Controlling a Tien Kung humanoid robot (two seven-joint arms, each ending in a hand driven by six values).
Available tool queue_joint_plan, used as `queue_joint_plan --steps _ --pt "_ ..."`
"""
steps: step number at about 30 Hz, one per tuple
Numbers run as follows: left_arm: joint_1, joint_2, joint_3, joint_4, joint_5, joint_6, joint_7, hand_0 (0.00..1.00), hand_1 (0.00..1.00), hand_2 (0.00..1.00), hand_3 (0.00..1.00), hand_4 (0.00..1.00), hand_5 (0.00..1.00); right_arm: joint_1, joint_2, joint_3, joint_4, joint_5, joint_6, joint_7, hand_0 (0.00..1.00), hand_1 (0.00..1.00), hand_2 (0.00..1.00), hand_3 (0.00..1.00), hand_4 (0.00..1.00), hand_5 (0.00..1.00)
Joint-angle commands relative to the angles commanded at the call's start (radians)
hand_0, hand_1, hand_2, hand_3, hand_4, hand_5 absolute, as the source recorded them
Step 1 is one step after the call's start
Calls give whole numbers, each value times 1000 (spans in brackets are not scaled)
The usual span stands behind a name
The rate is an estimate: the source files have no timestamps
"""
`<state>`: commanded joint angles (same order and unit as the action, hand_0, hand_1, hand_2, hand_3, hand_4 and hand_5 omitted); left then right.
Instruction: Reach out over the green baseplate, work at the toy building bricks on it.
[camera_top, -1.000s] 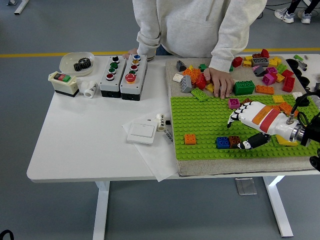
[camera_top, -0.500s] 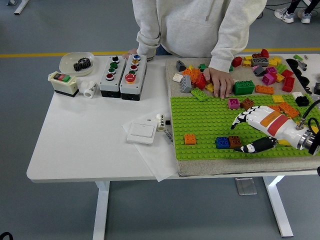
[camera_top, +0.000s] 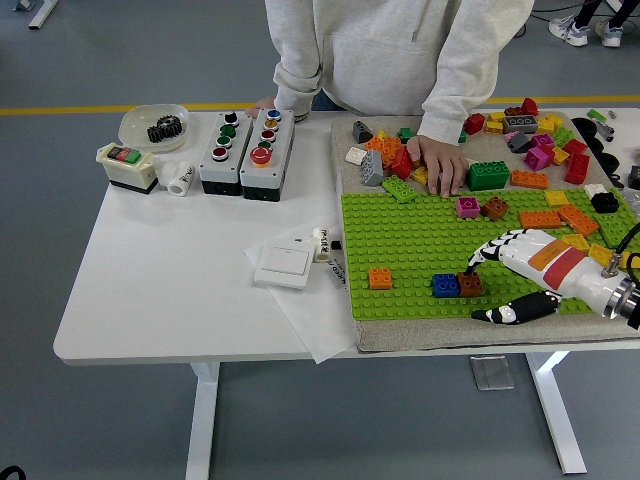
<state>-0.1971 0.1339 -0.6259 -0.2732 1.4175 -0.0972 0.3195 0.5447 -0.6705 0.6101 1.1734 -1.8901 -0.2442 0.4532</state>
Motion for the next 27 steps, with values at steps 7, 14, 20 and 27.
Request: queue_joint_plan --steps 7,14,20,27 --pt "-3 0 5 0 -7 0 -3 737 740 746 596 660 601 2 2 -29 10 -7 1 0 720 670 708 642 910 703" --pt "-4 0 6 -1 -9 -1 -3 736 740 742 596 658 598 7 11 -36 -9 -14 -3 1 720 675 707 645 903 722" --pt "-5 0 8 -1 -13 -1 -3 736 740 743 596 659 598 7 11 -37 -9 -14 -2 1 720 674 707 644 902 726" --pt "-6 1 9 -1 -13 -2 -3 736 739 743 597 660 599 10 18 -46 -8 -17 0 -1 720 670 706 644 902 725"
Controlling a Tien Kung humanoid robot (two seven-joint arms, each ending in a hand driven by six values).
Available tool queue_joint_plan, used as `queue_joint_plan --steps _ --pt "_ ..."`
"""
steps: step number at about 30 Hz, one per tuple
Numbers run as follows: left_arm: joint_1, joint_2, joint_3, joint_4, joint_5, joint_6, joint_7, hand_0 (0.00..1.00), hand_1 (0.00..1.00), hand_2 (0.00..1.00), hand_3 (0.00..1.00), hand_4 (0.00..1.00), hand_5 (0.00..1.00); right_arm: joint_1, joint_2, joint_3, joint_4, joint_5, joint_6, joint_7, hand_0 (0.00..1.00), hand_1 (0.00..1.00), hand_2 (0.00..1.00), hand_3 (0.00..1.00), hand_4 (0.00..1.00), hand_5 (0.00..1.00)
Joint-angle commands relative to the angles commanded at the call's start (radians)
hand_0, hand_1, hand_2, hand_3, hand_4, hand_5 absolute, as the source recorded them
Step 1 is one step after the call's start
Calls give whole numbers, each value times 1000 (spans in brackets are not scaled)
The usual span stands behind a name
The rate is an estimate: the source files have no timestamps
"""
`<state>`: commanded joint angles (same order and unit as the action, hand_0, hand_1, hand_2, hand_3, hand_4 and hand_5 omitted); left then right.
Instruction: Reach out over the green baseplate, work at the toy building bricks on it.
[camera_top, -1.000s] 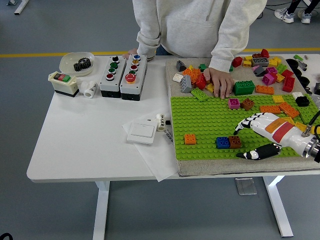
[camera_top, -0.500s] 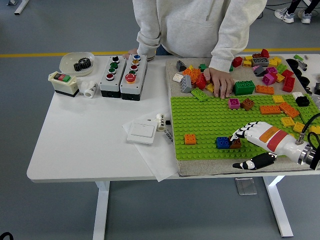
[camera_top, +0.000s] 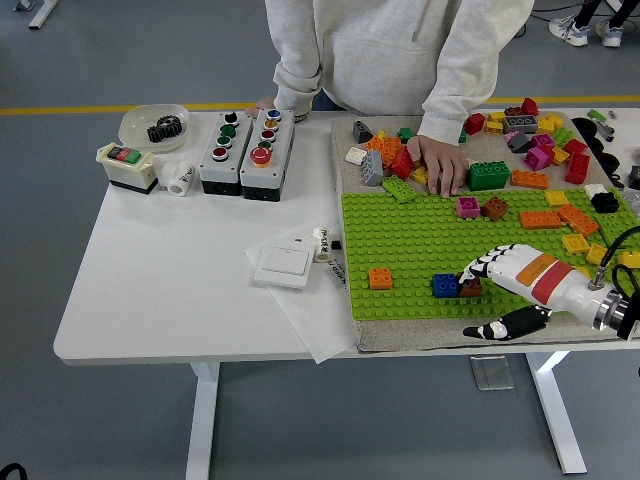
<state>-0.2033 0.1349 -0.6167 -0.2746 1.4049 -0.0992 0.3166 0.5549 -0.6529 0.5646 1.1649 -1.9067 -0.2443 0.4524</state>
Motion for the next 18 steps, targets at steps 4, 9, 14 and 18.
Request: queue_joint_plan --steps 4,9,14,18 --pt "-1 0 1 0 -1 0 0 736 738 743 596 660 598 2 3 -7 -4 -2 1 -1 720 670 706 644 902 725" --pt "-1 0 3 -1 -4 0 -1 736 738 743 596 659 598 1 8 -9 -12 -5 2 -3 720 670 706 641 900 724" --pt "-2 0 4 -1 -5 -1 -1 736 738 743 596 659 598 0 6 -5 -11 -4 2 -1 720 670 706 641 900 724" --pt "-2 0 4 -1 -5 -2 -1 735 738 743 596 659 598 1 5 1 -3 0 4 0 720 669 705 640 899 724"
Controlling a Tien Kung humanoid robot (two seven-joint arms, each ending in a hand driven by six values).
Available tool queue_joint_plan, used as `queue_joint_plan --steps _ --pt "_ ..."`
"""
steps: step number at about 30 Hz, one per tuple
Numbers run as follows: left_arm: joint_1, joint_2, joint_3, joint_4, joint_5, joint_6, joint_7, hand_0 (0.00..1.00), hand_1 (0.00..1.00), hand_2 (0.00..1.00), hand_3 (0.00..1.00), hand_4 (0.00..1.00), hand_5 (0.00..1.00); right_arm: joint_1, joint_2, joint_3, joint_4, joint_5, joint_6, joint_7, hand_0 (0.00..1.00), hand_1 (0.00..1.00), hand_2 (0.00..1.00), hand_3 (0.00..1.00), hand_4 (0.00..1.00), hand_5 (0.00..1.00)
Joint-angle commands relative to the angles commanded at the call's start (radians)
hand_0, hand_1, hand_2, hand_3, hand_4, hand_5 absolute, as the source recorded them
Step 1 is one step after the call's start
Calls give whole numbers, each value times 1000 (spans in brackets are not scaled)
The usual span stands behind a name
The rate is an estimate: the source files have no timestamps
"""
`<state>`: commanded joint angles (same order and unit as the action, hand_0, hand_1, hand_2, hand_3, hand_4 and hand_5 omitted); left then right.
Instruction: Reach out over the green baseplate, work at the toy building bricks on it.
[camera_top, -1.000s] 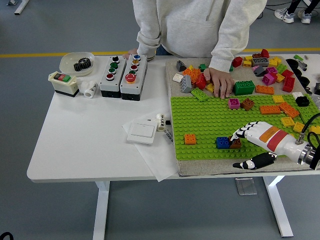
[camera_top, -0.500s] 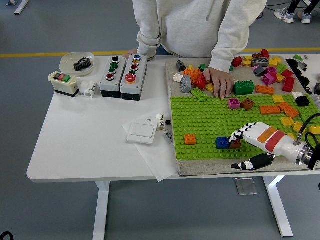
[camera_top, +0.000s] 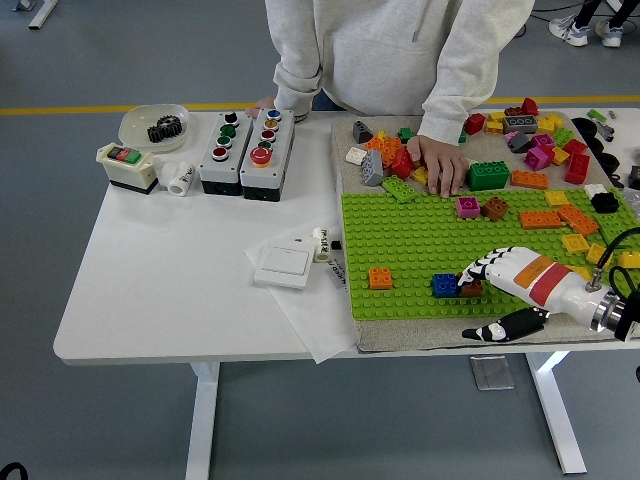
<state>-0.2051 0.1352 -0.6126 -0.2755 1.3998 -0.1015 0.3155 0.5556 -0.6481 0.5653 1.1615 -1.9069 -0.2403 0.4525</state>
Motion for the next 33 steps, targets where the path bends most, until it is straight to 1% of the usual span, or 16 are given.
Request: queue_joint_plan --steps 6,24,33 --pt "0 1 1 0 -3 -1 0 734 738 742 596 659 598 0 -3 10 9 3 2 2 719 667 704 639 898 723" --pt "3 0 -1 0 -1 -6 1 735 738 741 597 660 599 -9 -6 8 -24 -10 -6 2 718 664 702 638 898 721" --pt "7 -2 -5 -1 8 -6 1 735 738 741 596 661 601 -9 -3 1 -8 -10 -3 2 718 663 700 638 898 721"
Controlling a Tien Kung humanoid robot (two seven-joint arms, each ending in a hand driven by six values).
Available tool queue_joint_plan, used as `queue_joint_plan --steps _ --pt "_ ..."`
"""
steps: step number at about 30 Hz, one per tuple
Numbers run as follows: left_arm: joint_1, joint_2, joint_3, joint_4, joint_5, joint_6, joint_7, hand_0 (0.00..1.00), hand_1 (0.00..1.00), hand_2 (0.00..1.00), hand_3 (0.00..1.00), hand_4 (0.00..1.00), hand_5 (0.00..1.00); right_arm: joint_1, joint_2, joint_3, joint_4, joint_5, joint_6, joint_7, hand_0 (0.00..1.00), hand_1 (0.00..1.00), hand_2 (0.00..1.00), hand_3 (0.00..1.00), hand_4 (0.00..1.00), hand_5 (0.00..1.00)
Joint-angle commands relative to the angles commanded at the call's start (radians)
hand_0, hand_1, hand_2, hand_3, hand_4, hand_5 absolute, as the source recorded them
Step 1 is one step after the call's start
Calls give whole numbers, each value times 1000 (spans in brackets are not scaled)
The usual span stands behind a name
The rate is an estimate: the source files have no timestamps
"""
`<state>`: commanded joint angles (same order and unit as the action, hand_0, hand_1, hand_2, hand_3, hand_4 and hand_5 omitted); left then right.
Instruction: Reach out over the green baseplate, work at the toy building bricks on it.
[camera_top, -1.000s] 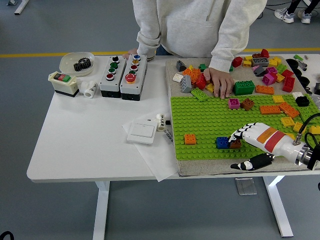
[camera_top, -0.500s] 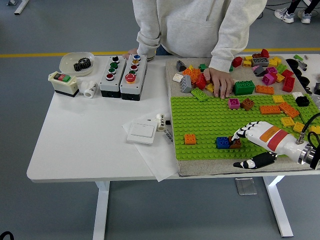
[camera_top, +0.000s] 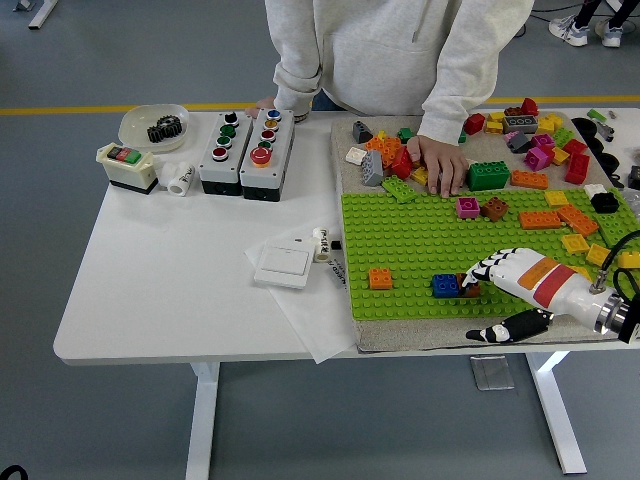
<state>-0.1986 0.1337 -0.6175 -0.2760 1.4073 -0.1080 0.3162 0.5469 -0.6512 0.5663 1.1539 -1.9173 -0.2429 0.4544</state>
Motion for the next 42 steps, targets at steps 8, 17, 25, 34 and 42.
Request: queue_joint_plan --steps 8,17,25,34,42 --pt "1 0 -1 0 2 -1 0 734 738 739 597 660 599 0 3 -1 -4 0 1 -1 718 662 699 638 899 723" --pt "-2 1 3 0 -1 0 -1 734 738 739 597 660 599 -2 6 -1 -7 -1 4 -4 718 663 701 639 899 723" --pt "-4 2 3 0 -2 0 -1 734 738 739 597 660 599 1 6 -4 1 -2 7 -7 717 663 701 639 899 723" --pt "-6 3 5 0 -4 2 -1 734 738 739 597 660 599 1 5 1 4 -1 9 -8 717 662 700 640 899 723" --pt "-6 3 5 0 -5 2 -2 735 738 738 597 660 599 2 -5 33 24 9 8 -1 717 662 701 640 899 723"
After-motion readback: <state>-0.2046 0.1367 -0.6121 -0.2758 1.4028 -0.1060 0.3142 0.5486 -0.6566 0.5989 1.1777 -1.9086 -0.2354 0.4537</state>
